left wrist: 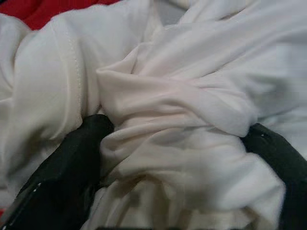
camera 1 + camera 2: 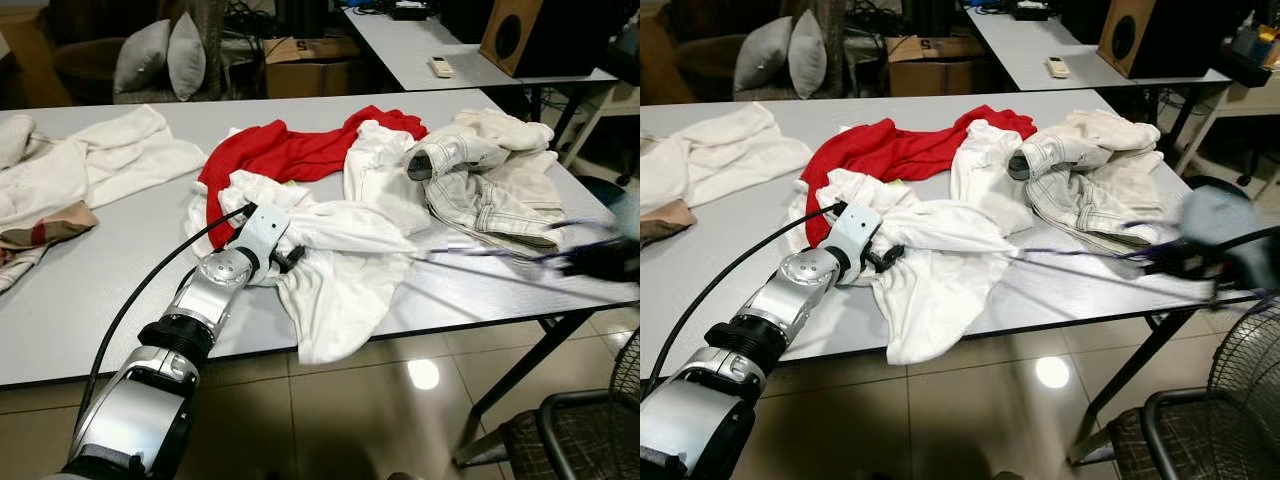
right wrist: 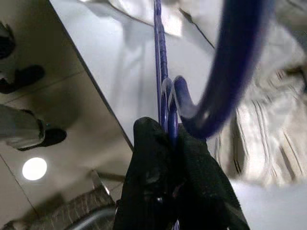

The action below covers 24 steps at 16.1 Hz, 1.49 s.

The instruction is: Hang hanger

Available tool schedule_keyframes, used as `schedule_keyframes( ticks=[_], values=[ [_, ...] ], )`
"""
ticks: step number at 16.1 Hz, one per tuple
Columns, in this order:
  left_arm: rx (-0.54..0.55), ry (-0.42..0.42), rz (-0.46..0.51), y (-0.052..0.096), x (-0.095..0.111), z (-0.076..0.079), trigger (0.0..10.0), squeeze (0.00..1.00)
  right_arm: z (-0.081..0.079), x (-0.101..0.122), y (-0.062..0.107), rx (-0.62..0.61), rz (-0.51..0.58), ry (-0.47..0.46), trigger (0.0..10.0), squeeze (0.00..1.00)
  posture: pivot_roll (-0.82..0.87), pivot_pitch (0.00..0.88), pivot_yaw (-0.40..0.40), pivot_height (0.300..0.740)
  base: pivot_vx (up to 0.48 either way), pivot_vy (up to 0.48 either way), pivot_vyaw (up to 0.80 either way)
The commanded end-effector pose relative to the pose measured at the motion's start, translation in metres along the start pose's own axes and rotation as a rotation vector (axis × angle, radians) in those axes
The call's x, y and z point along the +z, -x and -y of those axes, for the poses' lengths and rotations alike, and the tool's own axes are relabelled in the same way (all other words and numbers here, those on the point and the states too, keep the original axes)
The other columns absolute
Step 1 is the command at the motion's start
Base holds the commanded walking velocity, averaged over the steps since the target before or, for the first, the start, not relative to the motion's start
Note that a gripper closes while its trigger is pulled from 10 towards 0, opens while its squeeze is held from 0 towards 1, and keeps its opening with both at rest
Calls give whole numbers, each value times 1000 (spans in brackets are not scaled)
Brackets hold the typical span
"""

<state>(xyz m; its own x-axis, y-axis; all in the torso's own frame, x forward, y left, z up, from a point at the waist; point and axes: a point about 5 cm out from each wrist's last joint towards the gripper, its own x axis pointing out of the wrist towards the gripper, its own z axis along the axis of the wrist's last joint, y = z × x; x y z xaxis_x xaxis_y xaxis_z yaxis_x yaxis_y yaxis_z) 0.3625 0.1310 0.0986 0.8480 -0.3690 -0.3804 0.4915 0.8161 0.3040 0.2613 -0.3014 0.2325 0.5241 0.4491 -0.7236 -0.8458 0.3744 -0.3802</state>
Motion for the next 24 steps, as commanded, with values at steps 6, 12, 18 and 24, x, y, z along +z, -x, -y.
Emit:
schedule_keyframes(
  ticks=[6, 12, 18, 24],
  values=[
    [-93, -7, 113, 1, 20, 13, 10000, 212, 2, 44, -28, -109, 289, -40, 10000, 0, -233, 0, -13, 740, 0, 0, 0],
    [-105, -12, 124, 3, 25, 13, 10000, 196, -11, 7, -18, 14, -99, 46, 10000, 0, -236, 3, -9, 740, 0, 0, 0],
    [-102, -27, 96, 4, 21, 13, 10000, 192, 15, 11, 43, 23, -329, 149, 10000, 0, -246, 7, -16, 740, 0, 0, 0],
    [-25, 279, 438, 31, 67, -7, 10000, 188, 28, 54, 32, -191, 304, -51, 10000, 0, -222, 0, -15, 740, 0, 0, 0]
  ],
)
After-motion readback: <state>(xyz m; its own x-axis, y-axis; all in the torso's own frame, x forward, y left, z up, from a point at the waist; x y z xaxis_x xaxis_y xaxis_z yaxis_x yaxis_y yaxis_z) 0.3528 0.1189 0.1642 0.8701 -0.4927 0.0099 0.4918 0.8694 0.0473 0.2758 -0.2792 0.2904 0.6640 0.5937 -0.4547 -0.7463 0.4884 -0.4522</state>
